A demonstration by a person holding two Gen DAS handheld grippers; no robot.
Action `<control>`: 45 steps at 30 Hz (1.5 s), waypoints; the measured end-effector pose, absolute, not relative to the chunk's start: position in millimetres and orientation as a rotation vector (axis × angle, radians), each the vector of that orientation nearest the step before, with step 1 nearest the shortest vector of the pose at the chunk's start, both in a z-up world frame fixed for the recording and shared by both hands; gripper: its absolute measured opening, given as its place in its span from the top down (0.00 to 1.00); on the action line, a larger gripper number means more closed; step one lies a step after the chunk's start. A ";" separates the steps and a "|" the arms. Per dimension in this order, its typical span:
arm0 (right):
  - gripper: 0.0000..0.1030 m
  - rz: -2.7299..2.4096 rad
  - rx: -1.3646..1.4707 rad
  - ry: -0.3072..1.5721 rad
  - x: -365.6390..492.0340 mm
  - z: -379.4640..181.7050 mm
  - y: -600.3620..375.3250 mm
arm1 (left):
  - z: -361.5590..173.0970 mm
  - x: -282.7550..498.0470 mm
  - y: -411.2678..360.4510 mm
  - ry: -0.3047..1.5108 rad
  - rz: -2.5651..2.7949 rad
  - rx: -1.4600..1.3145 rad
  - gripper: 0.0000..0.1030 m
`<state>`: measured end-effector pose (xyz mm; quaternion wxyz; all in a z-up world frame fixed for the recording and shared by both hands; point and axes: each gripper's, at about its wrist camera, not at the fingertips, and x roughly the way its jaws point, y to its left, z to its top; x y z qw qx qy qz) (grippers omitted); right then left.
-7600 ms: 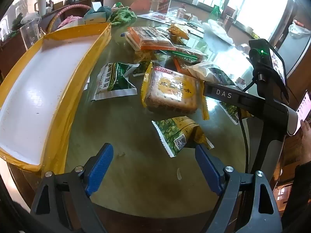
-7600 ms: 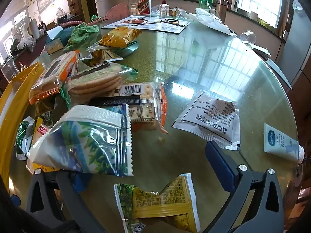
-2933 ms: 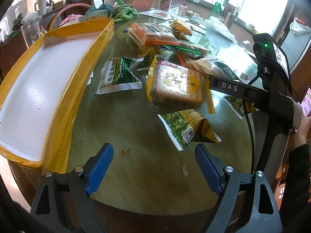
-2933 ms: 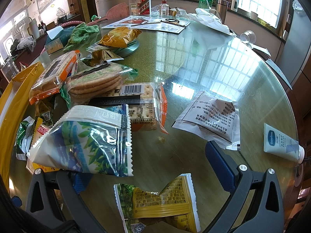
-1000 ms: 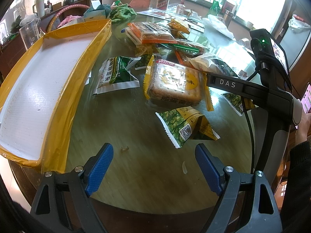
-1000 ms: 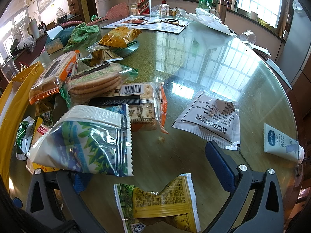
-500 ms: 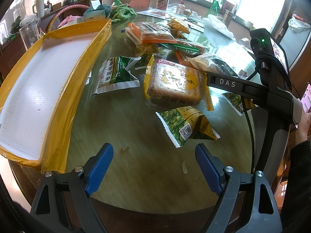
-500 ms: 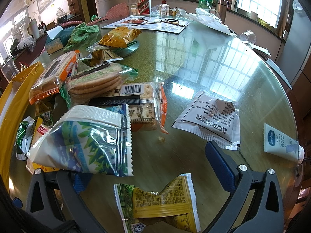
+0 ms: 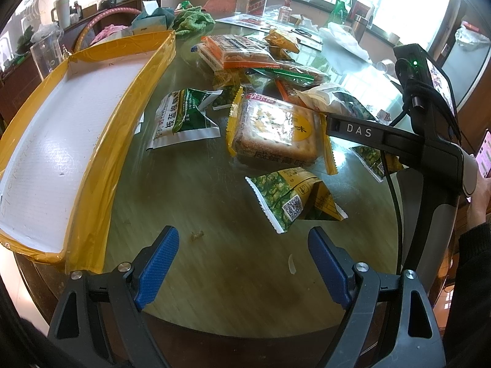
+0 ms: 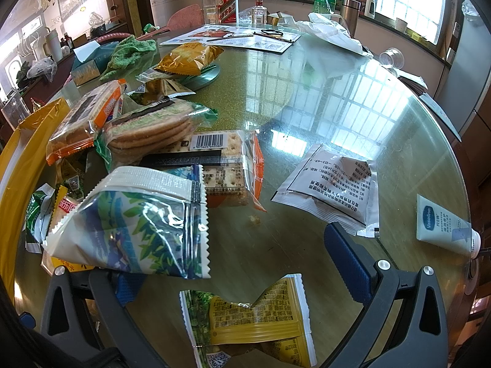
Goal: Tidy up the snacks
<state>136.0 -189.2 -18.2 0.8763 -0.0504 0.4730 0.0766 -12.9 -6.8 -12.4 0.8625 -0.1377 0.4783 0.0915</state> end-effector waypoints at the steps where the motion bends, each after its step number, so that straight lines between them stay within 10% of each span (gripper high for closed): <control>1: 0.00 0.160 -0.105 0.987 136.0 -18.2 -189.2 | -12.4 -13.0 -6.7 1.003 0.191 -0.287 0.16; 45: 0.00 0.160 -0.105 0.987 135.9 -18.3 -189.1 | -12.7 -7.5 -11.1 0.992 0.187 -0.276 0.16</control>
